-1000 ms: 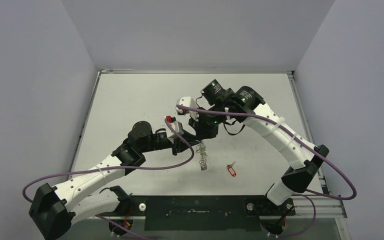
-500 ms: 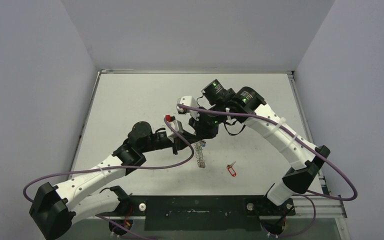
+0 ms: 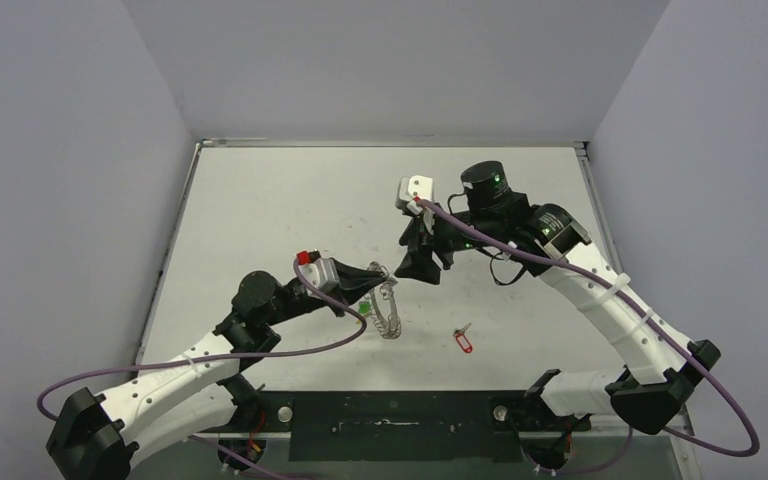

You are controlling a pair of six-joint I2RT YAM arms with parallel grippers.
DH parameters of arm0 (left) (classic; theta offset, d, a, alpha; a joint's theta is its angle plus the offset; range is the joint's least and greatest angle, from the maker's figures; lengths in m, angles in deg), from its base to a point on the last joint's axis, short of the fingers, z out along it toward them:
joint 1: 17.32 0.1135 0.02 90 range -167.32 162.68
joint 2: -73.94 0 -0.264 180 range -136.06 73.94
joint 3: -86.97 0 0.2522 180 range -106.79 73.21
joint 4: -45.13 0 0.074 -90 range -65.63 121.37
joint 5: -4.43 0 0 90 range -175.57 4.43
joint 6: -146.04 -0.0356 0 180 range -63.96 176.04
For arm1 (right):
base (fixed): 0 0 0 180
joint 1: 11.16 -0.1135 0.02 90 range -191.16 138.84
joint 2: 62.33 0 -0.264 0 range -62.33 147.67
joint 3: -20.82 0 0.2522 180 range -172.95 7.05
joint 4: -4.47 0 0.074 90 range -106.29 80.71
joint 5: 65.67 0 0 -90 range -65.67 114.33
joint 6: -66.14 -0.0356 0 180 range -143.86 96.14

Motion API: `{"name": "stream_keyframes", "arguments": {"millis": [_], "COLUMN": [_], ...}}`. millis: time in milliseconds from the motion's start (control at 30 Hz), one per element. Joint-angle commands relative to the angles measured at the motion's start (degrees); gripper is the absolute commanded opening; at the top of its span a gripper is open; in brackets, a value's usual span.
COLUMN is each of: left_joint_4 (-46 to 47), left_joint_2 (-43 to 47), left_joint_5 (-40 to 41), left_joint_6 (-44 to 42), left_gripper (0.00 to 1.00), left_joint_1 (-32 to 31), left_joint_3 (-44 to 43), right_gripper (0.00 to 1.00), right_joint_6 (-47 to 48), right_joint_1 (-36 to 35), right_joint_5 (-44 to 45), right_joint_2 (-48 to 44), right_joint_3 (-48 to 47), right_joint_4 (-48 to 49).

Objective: Put the keys on the keyring

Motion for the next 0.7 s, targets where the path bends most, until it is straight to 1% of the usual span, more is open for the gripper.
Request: {"name": "stream_keyframes", "arguments": {"millis": [0, 100, 233, 333, 667], "left_joint_4": [14.8, 16.7, 17.1, 17.2, 17.4], "left_joint_2": [2.7, 2.7, 2.5, 2.4, 2.3], "left_joint_5": [1.1, 0.4, -0.2, -0.2, -0.8], "left_joint_6": [1.9, 3.1, 3.7, 3.8, 4.2], "left_gripper": [0.0, 0.0, 0.0, 0.0, 0.0], "left_joint_1": [-0.2, -0.3, -0.2, -0.2, -0.2], "left_joint_3": [0.5, 0.8, 0.5, 0.1, -0.4], "right_gripper": [0.58, 0.48, 0.41, 0.37, 0.36], "right_joint_6": [2.3, 3.2, 3.4, 3.8, 5.0], "right_joint_1": [-0.2, -0.2, -0.2, -0.1, -0.2], "right_joint_5": [-8.5, -12.1, -15.2, -15.8, -16.5], "right_joint_2": [-3.6, -4.7, -4.7, -4.3, -2.8], "right_joint_3": [3.7, 5.9, 6.8, 7.1, 7.8], "right_joint_4": [10.5, 13.5, 15.5, 15.6, 15.2]}}
